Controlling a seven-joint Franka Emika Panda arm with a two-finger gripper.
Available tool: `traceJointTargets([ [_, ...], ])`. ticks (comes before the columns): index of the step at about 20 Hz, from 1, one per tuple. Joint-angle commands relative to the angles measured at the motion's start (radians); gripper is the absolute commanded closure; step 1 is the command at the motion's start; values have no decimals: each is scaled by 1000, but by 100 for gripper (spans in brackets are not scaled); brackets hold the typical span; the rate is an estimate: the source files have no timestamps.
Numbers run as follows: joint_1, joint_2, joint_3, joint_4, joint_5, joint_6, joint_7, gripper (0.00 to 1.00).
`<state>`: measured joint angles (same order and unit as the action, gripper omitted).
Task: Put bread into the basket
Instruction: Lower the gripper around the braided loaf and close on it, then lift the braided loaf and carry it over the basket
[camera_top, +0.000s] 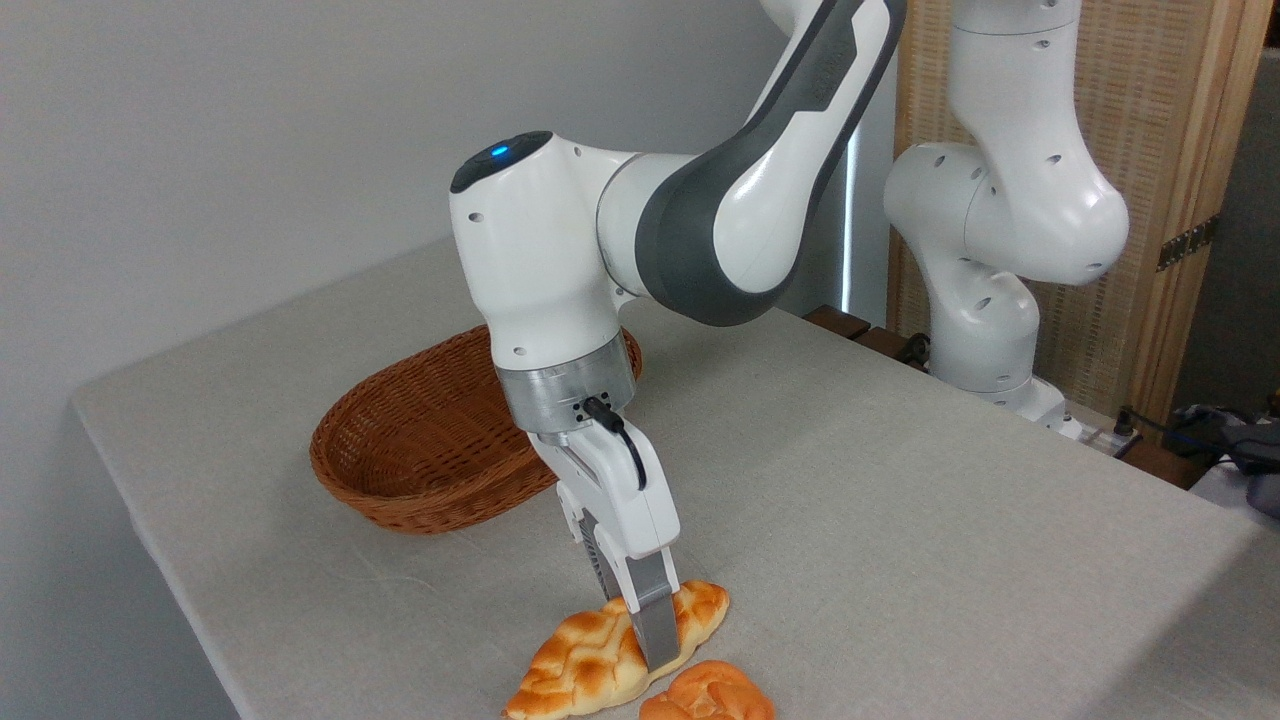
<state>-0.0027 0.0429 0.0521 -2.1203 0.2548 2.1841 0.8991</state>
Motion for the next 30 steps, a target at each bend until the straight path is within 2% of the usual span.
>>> traceJointTargets([
  [1, -3, -3, 12, 3, 3, 28, 0, 50],
  [3, -3, -9, 12, 9, -9, 19, -6, 50],
  [7, -3, -34, 12, 17, -118, 7, -22, 50],
  [13, -3, -40, 12, 89, -127, -93, -57, 50],
  [16, -5, -41, 11, 144, -187, -196, -63, 49],
  [19, -13, -78, -8, 180, -201, -320, -132, 49],
  [22, -13, -135, -72, 178, -233, -345, -215, 48],
  [24, -14, -162, -96, 178, -290, -345, -232, 48],
  [26, -14, -181, -153, 177, -333, -345, -271, 48],
  [30, -20, -155, -260, 178, -335, -328, -414, 48],
])
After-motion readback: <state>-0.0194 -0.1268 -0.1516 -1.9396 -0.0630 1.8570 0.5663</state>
